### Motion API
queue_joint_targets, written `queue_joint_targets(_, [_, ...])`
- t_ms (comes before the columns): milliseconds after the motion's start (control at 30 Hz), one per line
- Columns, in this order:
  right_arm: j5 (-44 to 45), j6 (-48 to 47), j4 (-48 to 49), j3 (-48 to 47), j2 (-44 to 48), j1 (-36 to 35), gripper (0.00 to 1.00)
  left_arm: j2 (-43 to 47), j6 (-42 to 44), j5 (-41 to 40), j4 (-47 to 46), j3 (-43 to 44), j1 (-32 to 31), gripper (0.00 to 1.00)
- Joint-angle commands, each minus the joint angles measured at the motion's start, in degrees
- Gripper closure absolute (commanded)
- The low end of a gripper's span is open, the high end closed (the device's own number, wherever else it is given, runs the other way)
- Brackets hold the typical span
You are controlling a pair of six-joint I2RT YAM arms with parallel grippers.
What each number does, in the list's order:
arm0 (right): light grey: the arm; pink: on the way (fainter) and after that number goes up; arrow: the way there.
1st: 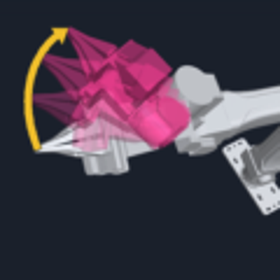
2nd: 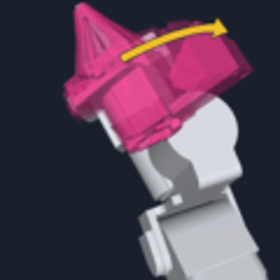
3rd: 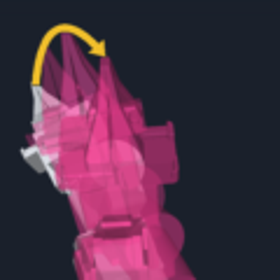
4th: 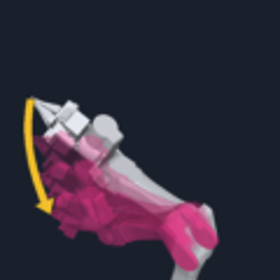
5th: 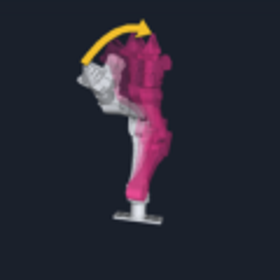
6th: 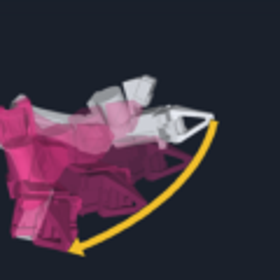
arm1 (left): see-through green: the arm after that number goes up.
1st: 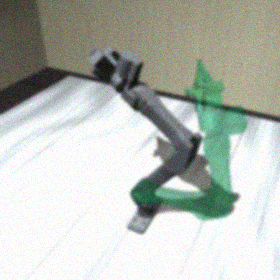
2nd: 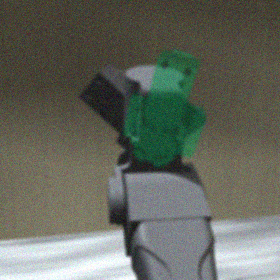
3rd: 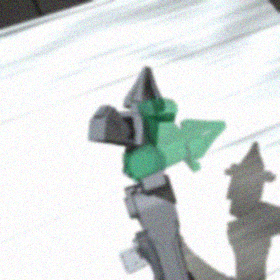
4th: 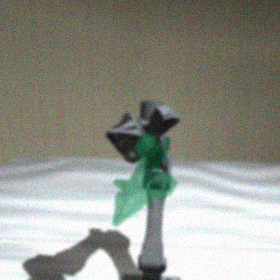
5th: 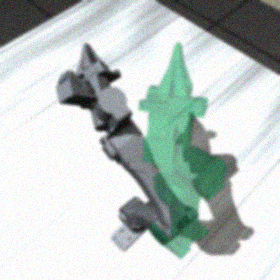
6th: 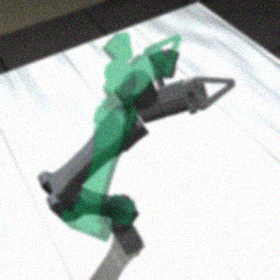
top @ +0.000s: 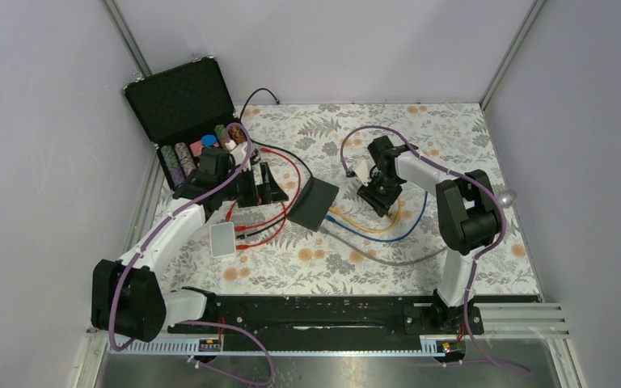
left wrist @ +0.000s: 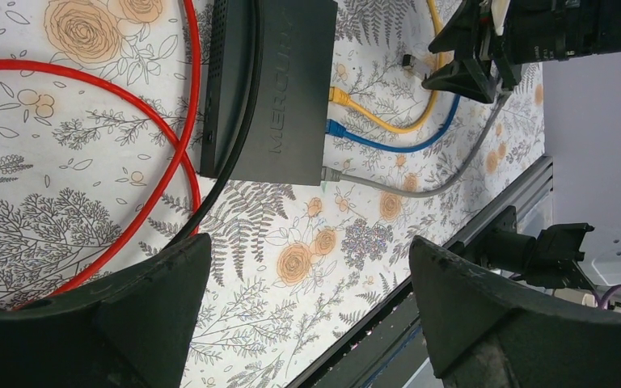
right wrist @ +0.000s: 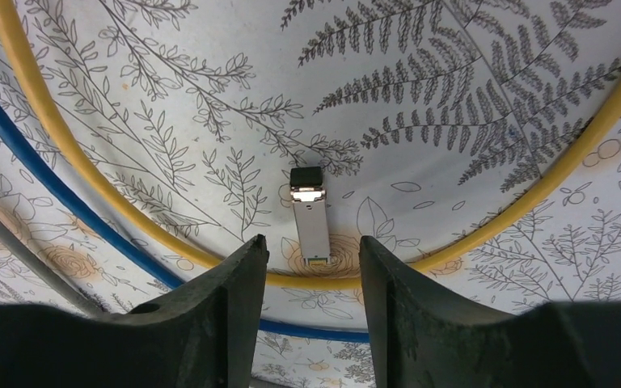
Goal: Insert the plug into the switch port
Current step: Pick up the plug from the center of the board.
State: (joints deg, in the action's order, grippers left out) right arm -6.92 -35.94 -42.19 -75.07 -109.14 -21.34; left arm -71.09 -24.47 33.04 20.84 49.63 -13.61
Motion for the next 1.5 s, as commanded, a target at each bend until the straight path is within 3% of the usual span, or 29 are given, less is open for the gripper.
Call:
queue_joint_targets(0, [1.83,-0.46,-5.03,-3.09,-1.62,0.23,0.46,3.05,-0.4,1.01,-1.66,0.38,-0.01,0.09])
queue_joint_targets(267, [4.23,1.07,-14.93,-14.73,-9.32,0.16,0.5,4.56,-3.09,0.88,-0.54,1.53,-0.01,0.09])
queue_joint_targets(433, [4.93,0.7,-15.62,-16.16,-10.26,0.16,0.56,5.37,-3.42,-1.34,0.42,2.65,-0.07,0.09])
queue_joint_targets(567, [3.85,2.79,-15.18,-15.93,-9.87,0.16,0.56,5.93,-2.78,-1.82,2.15,3.19,-0.1,0.09])
queue_joint_targets(767, [2.02,3.5,-15.31,-14.25,-8.6,0.16,0.46,9.42,-2.65,-2.15,2.77,1.61,-0.1,0.09])
queue_joint_targets(1033, [4.11,2.13,-8.4,-3.31,-1.6,0.16,0.42,11.21,-2.78,0.19,2.34,-0.47,-0.25,0.09])
queue_joint_targets(1300, [-1.65,17.43,-1.85,0.65,9.28,0.25,0.43,12.74,-1.19,-0.28,1.29,-3.92,-1.99,0.08])
queue_joint_targets(1467, [2.32,32.35,2.98,0.84,9.26,1.1,0.44,15.02,-0.13,-0.08,1.73,-5.65,-2.03,0.08])
